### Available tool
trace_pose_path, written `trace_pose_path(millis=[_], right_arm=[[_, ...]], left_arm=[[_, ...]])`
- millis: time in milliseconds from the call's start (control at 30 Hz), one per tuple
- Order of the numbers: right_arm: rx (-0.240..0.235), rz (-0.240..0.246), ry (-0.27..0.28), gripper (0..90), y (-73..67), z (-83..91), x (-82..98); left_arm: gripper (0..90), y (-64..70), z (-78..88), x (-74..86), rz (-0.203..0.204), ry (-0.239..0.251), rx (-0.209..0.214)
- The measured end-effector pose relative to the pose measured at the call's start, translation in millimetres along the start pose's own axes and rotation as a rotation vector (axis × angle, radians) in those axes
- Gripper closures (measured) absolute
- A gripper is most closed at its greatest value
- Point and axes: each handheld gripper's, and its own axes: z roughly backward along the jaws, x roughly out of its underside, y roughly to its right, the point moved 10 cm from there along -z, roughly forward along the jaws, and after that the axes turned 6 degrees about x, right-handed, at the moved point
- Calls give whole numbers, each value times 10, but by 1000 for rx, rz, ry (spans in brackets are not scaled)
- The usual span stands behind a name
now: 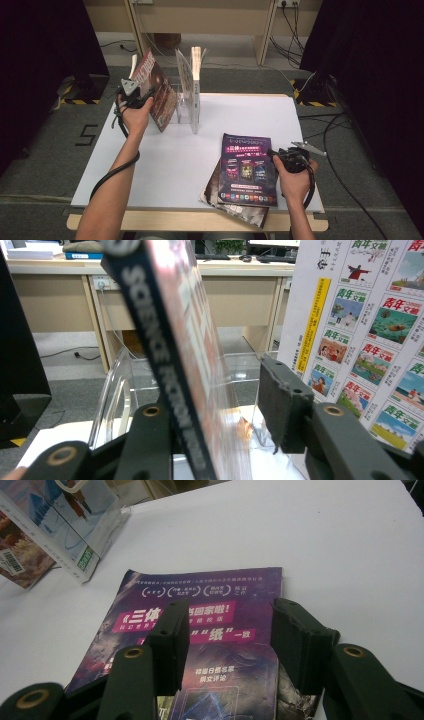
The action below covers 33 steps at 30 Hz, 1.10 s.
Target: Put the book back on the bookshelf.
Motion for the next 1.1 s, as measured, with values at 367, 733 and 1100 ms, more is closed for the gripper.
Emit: trace_pose_path(millis=[367, 733, 1100], right_arm=[[6, 2, -16, 510, -11, -18, 33], [17, 18, -45, 507, -22, -36, 61], [27, 22, -80, 513, -25, -27, 75]], left_arm=[[449, -41, 180, 92, 53, -46, 6], [413, -81, 457, 163, 82, -66, 33], [408, -103, 736, 247, 78, -77, 43]])
